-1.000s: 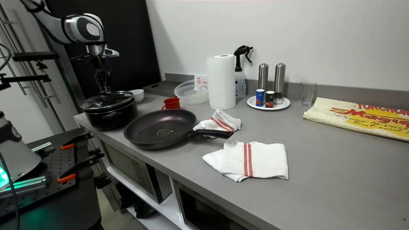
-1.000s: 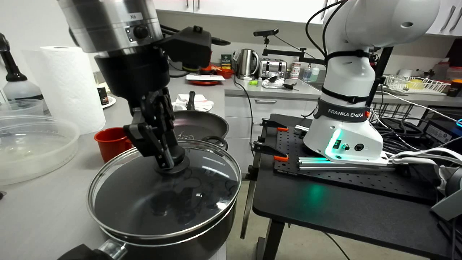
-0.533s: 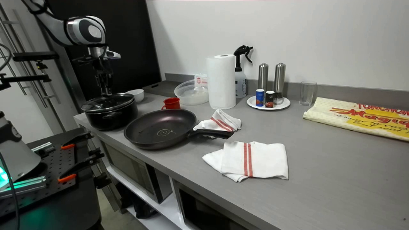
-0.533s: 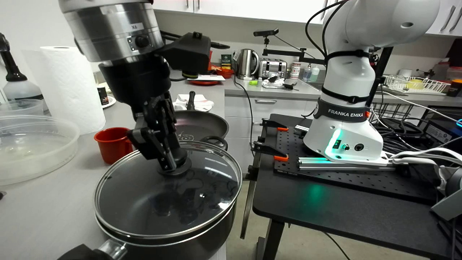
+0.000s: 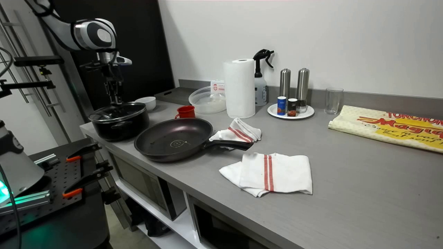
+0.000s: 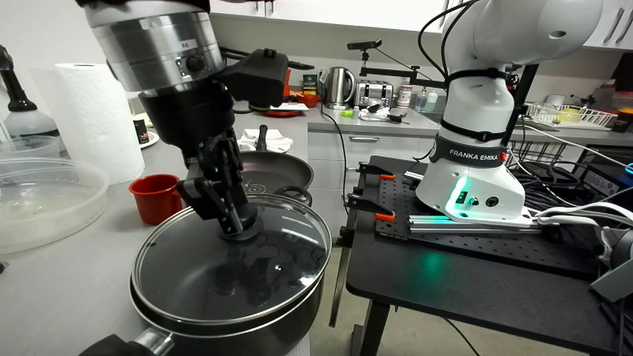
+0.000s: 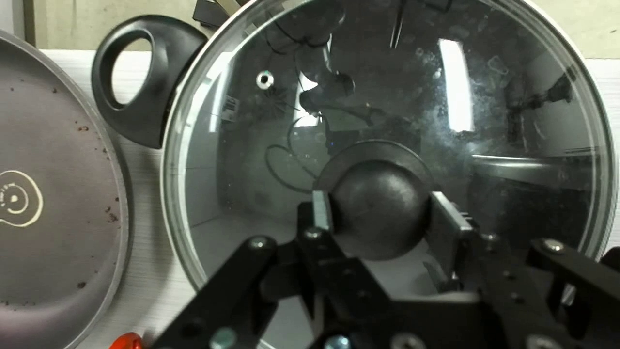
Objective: Remove the glass lid from the pan and place it on the pot, push the pot backwards
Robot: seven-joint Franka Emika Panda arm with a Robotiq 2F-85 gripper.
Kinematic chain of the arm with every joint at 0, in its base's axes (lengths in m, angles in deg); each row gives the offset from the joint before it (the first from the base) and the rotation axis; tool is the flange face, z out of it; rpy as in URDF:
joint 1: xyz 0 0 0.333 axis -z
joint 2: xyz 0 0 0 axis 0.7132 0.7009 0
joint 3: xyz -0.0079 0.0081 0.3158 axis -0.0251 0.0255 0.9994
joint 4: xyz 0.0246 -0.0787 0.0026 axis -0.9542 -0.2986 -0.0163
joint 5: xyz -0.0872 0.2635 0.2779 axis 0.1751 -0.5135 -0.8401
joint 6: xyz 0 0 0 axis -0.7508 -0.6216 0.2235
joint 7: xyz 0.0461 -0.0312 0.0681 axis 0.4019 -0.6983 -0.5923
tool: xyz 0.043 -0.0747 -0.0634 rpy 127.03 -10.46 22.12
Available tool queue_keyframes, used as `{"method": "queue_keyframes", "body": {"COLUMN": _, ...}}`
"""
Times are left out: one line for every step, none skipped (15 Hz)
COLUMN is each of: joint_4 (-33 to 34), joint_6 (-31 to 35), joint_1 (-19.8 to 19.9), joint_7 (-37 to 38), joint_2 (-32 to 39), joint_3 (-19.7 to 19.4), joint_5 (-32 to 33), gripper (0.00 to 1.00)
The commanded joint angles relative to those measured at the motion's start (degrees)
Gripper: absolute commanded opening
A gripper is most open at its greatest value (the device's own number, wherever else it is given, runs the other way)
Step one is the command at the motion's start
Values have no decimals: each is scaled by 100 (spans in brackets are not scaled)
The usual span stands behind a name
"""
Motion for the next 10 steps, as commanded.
{"method": "queue_keyframes", "body": {"joint_4": 131, "joint_6": -61, "joint_1": -101, "joint_7": -122, "joint_2": 1, "joint_3": -76, "joint_5": -56, "gripper": 25}}
{"method": "queue_keyframes", "body": {"joint_4": 135, "joint_6": -63, "joint_1": -105, "joint_7": -119, "joint_2": 4, "joint_3": -74, "joint_5": -53, "gripper": 25}}
{"method": "queue_keyframes", "body": {"joint_4": 137, "joint_6": -64, "joint_1": -110, "joint_7": -119, "joint_2": 5, "joint_3": -71, "joint_5": -51, "gripper": 25}}
{"method": "queue_keyframes", "body": {"joint_4": 140, "joint_6": -64, "joint_1": -113, "joint_7": -121, "joint_2": 7, "joint_3": -70, "joint_5": -54, "gripper": 25}}
{"method": "queue_keyframes", "body": {"joint_4": 142, "joint_6": -64, "joint_1": -118, "joint_7": -120, "joint_2": 11, "joint_3": -71, "joint_5": -52, "gripper": 25}}
{"method": "queue_keyframes", "body": {"joint_4": 147, "joint_6": -66, "joint_1": -123, "joint_7": -120, "joint_2": 15, "joint_3": -71, "joint_5": -52, "gripper": 25}}
{"method": "queue_keyframes", "body": {"joint_4": 152, "joint_6": -69, "joint_1": -131, "joint_7": -116, "joint_2": 19, "joint_3": -70, "joint_5": -49, "gripper": 25}}
{"method": "queue_keyframes", "body": {"joint_4": 154, "joint_6": -68, "joint_1": -136, "joint_7": -119, "joint_2": 20, "joint_3": -69, "joint_5": -48, "gripper": 25}}
{"method": "queue_keyframes", "body": {"joint_4": 160, "joint_6": -68, "joint_1": -140, "joint_7": -121, "joint_2": 25, "joint_3": -70, "joint_5": -49, "gripper": 25}}
{"method": "queue_keyframes", "body": {"joint_4": 170, "joint_6": -70, "joint_1": -145, "joint_7": -123, "joint_2": 36, "joint_3": -70, "joint_5": -48, "gripper": 25}}
